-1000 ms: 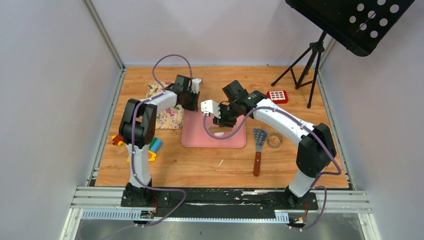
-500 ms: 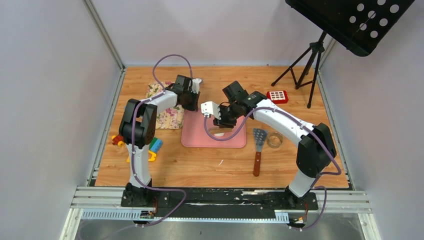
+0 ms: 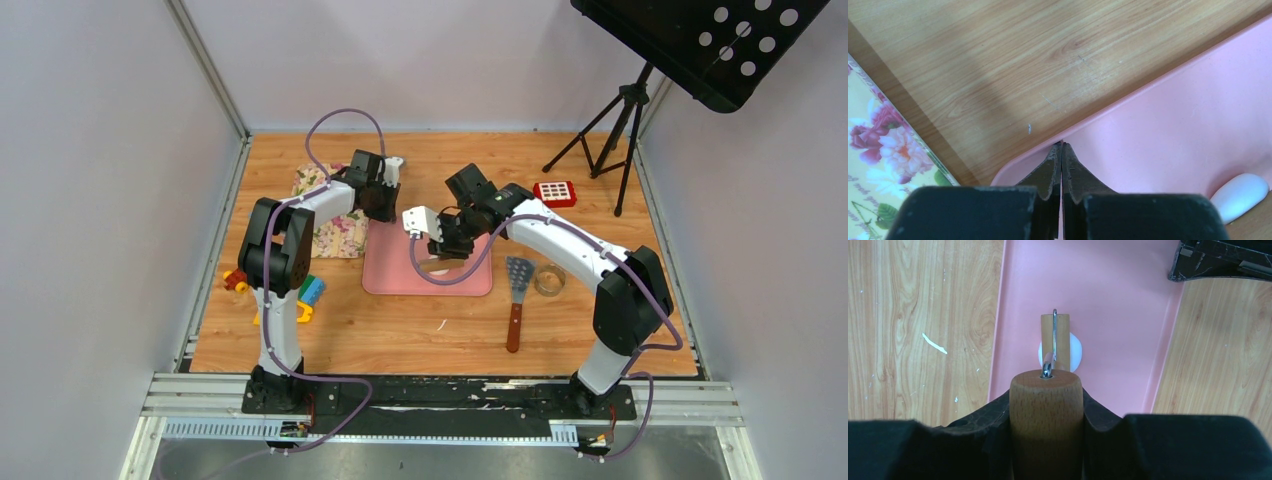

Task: Roll out the dumpling wrappers from the dough
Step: Flatten out the dough on the work surface.

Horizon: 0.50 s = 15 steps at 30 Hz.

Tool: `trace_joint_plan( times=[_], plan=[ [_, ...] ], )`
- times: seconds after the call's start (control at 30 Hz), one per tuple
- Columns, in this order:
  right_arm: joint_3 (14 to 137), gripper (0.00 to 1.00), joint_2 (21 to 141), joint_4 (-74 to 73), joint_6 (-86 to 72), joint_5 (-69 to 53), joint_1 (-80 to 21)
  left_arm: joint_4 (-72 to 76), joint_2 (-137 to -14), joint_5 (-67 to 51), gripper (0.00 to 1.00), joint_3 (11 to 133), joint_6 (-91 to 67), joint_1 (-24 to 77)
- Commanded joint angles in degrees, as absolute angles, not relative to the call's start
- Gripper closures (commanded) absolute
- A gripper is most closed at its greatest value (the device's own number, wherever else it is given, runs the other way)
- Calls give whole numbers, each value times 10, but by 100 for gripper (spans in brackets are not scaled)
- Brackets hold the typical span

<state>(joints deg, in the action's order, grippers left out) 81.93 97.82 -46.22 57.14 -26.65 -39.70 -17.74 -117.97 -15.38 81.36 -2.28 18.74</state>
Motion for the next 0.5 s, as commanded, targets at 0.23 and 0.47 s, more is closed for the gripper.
trace_joint_plan(
  times=[0.23, 0.47],
  plan=[
    [808, 100, 995, -554, 578, -280, -403, -192, -1200, -121, 100, 819, -20, 186],
    [849, 100, 980, -558, 564, -284, -398, -192, -1200, -121, 100, 819, -20, 186]
  ],
)
